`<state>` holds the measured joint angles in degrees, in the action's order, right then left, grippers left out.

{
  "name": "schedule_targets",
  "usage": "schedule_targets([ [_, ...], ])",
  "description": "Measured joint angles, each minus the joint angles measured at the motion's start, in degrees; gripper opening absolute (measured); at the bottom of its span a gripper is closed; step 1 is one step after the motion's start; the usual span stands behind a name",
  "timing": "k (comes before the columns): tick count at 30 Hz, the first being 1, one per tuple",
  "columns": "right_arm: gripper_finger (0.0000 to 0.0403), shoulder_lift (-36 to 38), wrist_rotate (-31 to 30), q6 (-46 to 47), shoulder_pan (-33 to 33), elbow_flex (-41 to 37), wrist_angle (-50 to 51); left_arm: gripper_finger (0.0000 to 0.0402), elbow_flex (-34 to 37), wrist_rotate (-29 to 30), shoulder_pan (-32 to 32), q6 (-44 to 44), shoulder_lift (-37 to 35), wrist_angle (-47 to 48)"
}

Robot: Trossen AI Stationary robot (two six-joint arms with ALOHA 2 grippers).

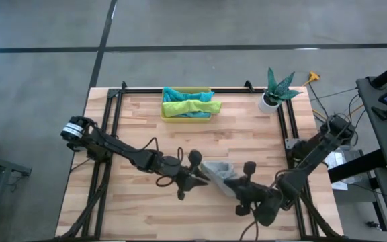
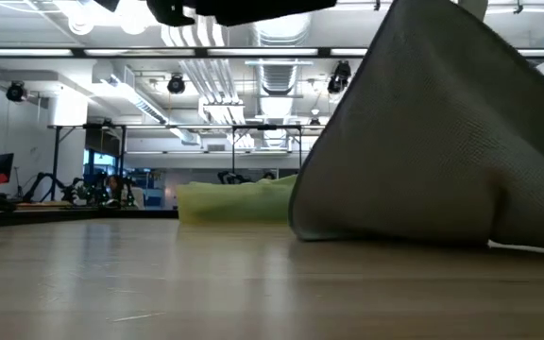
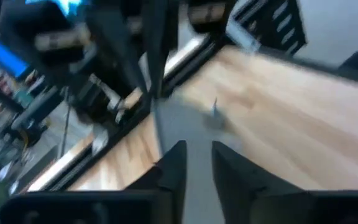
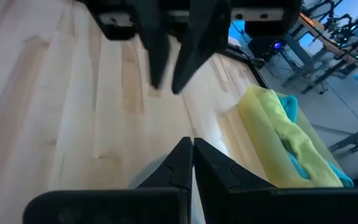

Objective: Roll microfiber towels into tight, uniform cylinder then place into a basket
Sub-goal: Roll the gray towel

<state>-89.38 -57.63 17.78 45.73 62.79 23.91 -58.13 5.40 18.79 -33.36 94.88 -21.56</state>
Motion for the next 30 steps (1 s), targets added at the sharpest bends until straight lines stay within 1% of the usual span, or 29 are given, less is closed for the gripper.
schedule_targets([
  [2, 0.0009, -0.02, 0.08, -0.16, -0.48, -0.68, 0.20, 0.0086, -0.68, -1.87, 0.02, 0.00, 1.60, -2.36],
  [8, 0.0009, -0.02, 0.34, -0.88, -0.87, -0.77, 0.11, 0.0183, -3.73, -1.86, -0.67, -0.07, 6.25, -5.09],
  [11, 0.0009, -0.02, 1.01, -0.90, -0.85, -0.36, -0.29, 0.0217, -5.36, -1.78, -1.13, -0.20, 7.61, -5.57],
  [13, 0.0009, -0.02, 1.09, -0.90, -0.86, -0.40, -0.21, 0.0233, -6.23, -1.78, -1.20, -0.22, 8.28, -5.81],
  [15, 0.0009, -0.02, 1.64, -0.89, -0.88, -0.57, -0.27, 0.0242, -6.63, -1.80, -1.20, -0.24, 8.85, -7.78],
  [19, 0.0009, -0.04, 4.17, -0.90, -0.91, -0.70, -0.26, 0.0245, -6.61, -1.80, -1.20, -0.21, 8.93, -11.41],
  [26, 0.0009, -0.04, 4.08, -1.31, -0.91, -0.73, -0.57, 0.0245, -6.39, -1.87, -1.20, 0.16, 8.80, -11.00],
  [30, 0.0009, -0.04, 4.09, -1.33, -0.89, -0.73, -0.64, 0.0244, -6.63, -2.50, -1.72, 6.56, 8.80, -10.75],
])
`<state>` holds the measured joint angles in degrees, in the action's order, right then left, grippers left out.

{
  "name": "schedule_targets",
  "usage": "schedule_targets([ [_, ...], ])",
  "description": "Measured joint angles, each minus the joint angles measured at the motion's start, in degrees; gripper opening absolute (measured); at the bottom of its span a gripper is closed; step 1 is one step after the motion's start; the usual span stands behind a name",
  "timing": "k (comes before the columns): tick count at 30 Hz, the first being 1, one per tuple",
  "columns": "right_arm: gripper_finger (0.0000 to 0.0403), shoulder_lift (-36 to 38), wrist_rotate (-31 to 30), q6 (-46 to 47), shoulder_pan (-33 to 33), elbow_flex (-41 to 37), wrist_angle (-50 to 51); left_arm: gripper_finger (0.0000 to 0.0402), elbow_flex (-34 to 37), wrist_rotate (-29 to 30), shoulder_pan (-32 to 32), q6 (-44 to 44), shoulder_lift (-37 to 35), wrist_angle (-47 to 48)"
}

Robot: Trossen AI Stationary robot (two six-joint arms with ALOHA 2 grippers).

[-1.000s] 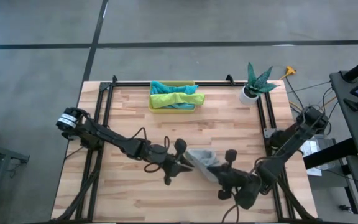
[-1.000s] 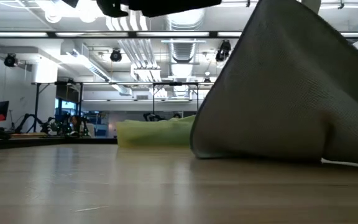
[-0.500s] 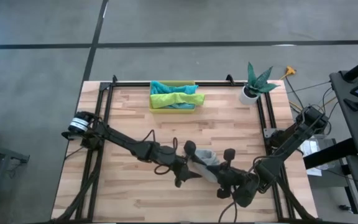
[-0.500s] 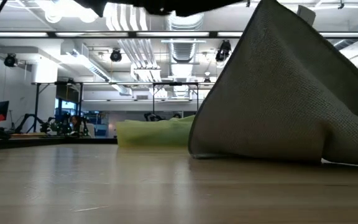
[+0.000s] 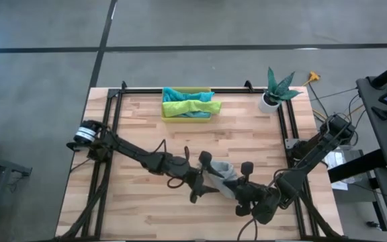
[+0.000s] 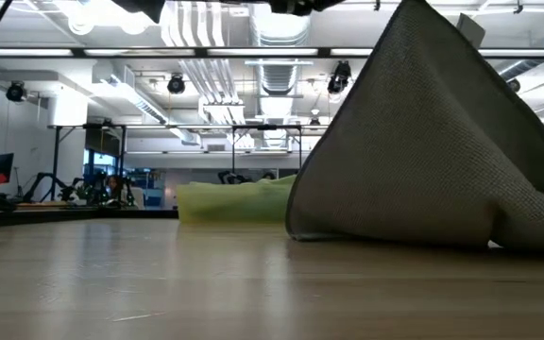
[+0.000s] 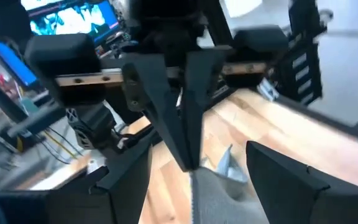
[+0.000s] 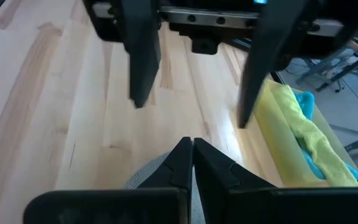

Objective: Roll microfiber towels into tight, uniform cylinder then place into a basket
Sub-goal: Roll the gray towel

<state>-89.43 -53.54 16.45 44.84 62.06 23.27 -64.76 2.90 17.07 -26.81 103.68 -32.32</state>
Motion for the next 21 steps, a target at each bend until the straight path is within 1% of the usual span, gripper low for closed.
schedule_targets([
  [3, 0.0009, 0.00, 0.02, 0.00, 0.02, 0.00, 0.00, 0.0244, -0.79, -4.12, -1.21, 3.95, -0.08, 0.74],
  [5, 0.0009, 0.00, 0.08, 0.00, 0.01, 0.00, -0.01, 0.0244, -1.45, -7.27, -1.90, 5.20, -0.05, 3.08],
  [6, 0.0009, 0.00, 0.31, 0.00, 0.02, 0.00, -0.01, 0.0244, -1.86, -7.85, -2.10, 5.34, 0.30, 3.99],
  [12, 0.0009, 0.00, 2.51, -0.09, 0.00, -0.02, -0.02, 0.0244, -4.02, -8.36, -2.56, 3.99, 3.25, 5.47],
  [17, 0.0009, 0.00, 2.75, -0.22, 0.00, -0.04, -0.15, 0.0244, -6.95, -8.36, -2.61, 4.04, 5.63, 6.24],
  [21, 0.0009, 0.00, 2.75, -0.22, 0.00, -0.04, -0.11, 0.0244, -8.29, -8.25, -2.61, 4.08, 5.97, 9.46],
])
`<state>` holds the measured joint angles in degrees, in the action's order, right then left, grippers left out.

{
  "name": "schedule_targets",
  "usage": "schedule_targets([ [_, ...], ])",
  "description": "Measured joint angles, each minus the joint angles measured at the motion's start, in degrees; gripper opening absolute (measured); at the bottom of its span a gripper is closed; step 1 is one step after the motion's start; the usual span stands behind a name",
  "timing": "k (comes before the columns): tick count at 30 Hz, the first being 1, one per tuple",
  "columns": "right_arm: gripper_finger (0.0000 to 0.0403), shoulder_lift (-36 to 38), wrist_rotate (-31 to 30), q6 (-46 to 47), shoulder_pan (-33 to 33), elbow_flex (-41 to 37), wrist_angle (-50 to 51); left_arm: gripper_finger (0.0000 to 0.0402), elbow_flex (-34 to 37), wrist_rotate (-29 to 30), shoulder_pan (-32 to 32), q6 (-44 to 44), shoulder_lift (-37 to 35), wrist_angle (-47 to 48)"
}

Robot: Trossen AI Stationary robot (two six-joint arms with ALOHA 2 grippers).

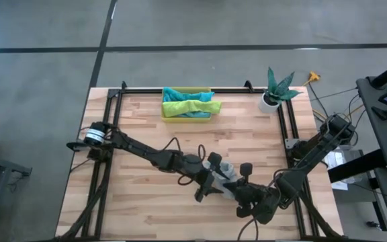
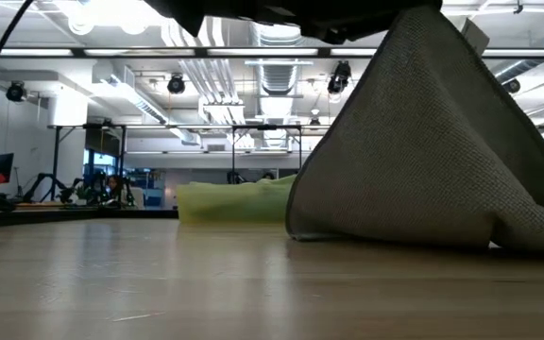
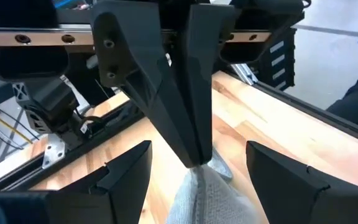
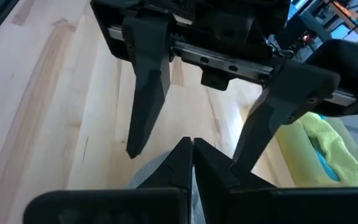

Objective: Roll microfiber towels into tight, uniform cylinder then place into a basket
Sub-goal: Roll the gray towel

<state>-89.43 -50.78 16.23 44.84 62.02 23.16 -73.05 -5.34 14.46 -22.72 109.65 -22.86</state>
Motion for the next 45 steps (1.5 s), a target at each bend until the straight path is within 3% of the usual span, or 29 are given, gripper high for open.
schedule_targets([
  [5, 0.0009, 0.00, 0.00, 0.00, 0.00, 0.00, 0.02, 0.0244, 0.31, 2.73, -0.01, 1.11, -0.48, 1.89],
  [19, 0.0009, 0.00, 0.00, 0.02, 0.00, 0.00, 0.07, 0.0237, -0.22, 2.80, -1.01, 7.71, -0.70, 2.46],
  [24, 0.0009, 0.00, 0.00, 0.02, 0.00, 0.00, 0.07, 0.0191, -0.22, 2.69, -1.07, 7.87, -0.72, 2.45],
  [38, 0.0009, 0.00, -0.37, -0.24, -0.02, 0.00, 0.00, 0.0010, -0.65, 1.59, -1.28, 7.38, -0.79, 4.39],
  [45, 0.0009, -0.02, -0.34, -0.16, -0.02, 0.00, 0.01, 0.0001, -2.34, 1.58, -1.33, 7.35, -0.81, 7.68],
])
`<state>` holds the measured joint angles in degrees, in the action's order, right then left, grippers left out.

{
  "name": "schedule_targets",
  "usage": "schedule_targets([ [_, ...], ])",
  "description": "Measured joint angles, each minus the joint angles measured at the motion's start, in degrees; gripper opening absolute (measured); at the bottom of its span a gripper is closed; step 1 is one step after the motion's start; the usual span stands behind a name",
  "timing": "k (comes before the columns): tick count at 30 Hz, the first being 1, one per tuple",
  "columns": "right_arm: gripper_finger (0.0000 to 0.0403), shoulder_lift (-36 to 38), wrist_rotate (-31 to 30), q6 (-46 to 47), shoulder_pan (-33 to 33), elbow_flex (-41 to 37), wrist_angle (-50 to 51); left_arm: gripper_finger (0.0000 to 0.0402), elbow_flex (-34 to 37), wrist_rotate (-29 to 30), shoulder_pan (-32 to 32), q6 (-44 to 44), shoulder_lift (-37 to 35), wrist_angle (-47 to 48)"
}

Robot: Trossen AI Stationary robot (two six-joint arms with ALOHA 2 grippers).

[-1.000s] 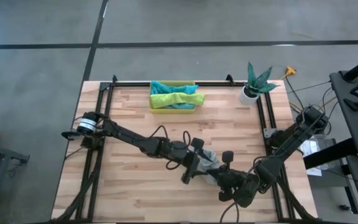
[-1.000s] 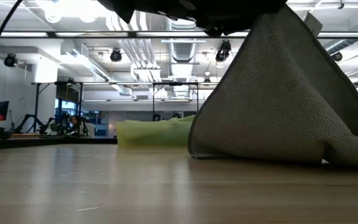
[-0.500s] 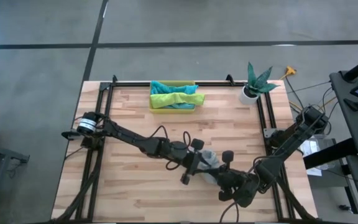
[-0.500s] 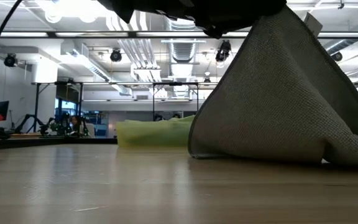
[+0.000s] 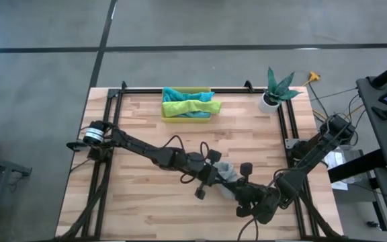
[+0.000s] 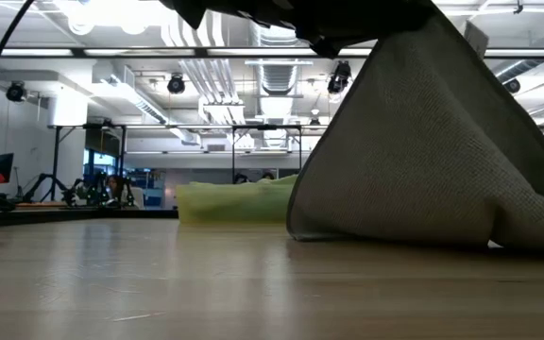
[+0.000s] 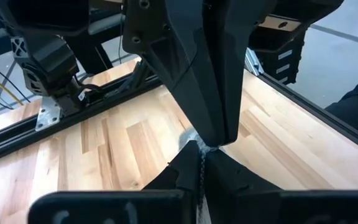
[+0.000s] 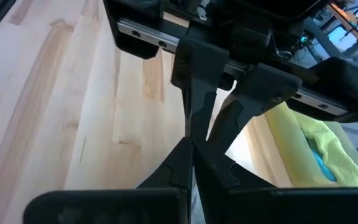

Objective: Roll microfiber towels into tight, uniform cylinder then place into a basket
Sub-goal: Roll the gray towel

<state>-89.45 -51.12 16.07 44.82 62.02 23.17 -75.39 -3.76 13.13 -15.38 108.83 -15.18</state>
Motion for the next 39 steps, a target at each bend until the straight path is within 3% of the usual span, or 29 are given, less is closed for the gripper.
schedule_targets([
  [10, 0.0009, 0.00, -0.18, 2.74, -0.13, -0.13, 0.05, 0.0000, -0.03, 0.05, -0.02, 0.00, -0.15, 1.08],
  [16, 0.0009, -0.02, -9.04, 1.38, -0.09, -0.17, 0.14, 0.0000, -0.05, 3.35, 0.09, 0.04, -2.80, 5.81],
  [21, 0.0017, -0.02, -9.90, 0.09, -0.09, -0.17, 0.05, 0.0000, 0.44, 4.36, 0.51, 0.08, -4.15, 7.34],
  [25, 0.0062, -0.02, -8.68, 0.97, -0.07, -0.17, -0.01, 0.0000, 0.43, 4.30, 0.81, 0.09, -4.15, 8.16],
  [32, 0.0176, -0.02, -8.51, 1.82, -0.09, -0.17, -0.29, 0.0000, 0.52, 7.38, 0.91, 0.18, -5.03, 11.17],
  [39, 0.0218, -0.02, -8.47, 1.91, -0.09, -0.21, -0.03, 0.0000, 0.65, 8.83, 1.61, 3.04, -8.75, 17.60],
])
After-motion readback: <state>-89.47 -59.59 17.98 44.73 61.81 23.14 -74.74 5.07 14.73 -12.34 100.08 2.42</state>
